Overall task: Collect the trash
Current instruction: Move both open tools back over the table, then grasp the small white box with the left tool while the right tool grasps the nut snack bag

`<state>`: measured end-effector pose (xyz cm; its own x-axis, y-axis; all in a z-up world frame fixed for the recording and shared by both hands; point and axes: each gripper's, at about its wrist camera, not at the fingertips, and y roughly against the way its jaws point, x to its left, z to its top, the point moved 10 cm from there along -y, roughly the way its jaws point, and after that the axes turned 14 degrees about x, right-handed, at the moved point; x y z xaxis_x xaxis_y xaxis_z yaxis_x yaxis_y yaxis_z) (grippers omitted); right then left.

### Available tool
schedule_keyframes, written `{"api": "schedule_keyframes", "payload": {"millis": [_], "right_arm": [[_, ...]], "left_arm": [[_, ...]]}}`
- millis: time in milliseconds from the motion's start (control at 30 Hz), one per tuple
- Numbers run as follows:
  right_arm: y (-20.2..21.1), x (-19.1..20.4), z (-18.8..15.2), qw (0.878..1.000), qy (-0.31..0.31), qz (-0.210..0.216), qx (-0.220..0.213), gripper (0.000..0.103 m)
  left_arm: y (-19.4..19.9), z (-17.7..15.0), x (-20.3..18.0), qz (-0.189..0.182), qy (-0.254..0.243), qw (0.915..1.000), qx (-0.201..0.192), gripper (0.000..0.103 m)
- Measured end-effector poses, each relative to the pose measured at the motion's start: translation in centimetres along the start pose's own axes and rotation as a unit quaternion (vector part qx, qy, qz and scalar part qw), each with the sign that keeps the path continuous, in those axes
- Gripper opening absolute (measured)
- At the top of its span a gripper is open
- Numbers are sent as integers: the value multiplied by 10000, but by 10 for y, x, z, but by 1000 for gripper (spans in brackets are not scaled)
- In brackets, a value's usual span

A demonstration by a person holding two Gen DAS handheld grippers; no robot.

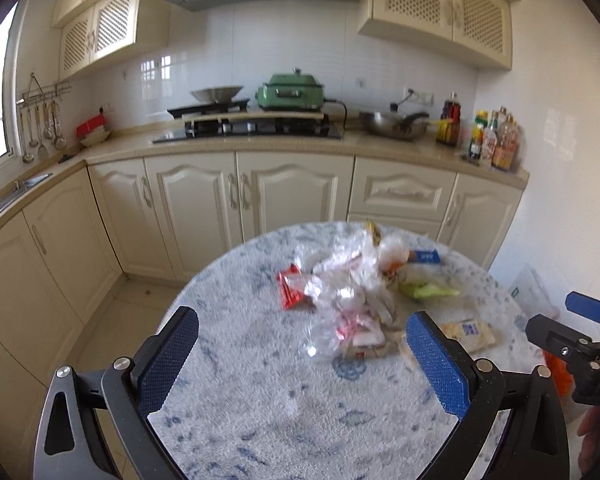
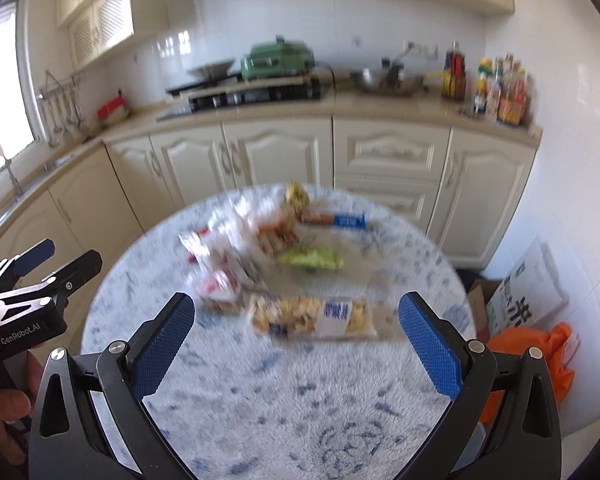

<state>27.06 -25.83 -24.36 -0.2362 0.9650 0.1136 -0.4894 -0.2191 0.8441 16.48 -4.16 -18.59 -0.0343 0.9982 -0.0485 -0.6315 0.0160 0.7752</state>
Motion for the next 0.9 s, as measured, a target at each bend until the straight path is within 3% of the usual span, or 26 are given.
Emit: {"api": "schedule_keyframes", "payload": {"millis": [267, 600, 700, 767, 900], "right_arm": [[-70, -36, -25, 9969, -284, 23, 739, 103], [-105, -55, -29, 9937, -437, 68, 1030, 103], [-113, -49, -27, 9937, -315, 135, 1068, 103], [-118, -42, -24, 9936, -164, 190, 1098, 103], [-130, -24, -21, 9915, 391, 120, 1232, 103]], "left_arm": [[-91, -4, -17, 25, -130, 9971, 750, 102], [-201, 3, -26, 100, -114, 9898, 1416, 102], [-215, 18, -23, -163, -41, 9901, 1397, 90], [-221, 24, -16, -222, -67, 9901, 1385, 75], [-223, 25, 3, -371, -102, 9901, 1353, 64]]}}
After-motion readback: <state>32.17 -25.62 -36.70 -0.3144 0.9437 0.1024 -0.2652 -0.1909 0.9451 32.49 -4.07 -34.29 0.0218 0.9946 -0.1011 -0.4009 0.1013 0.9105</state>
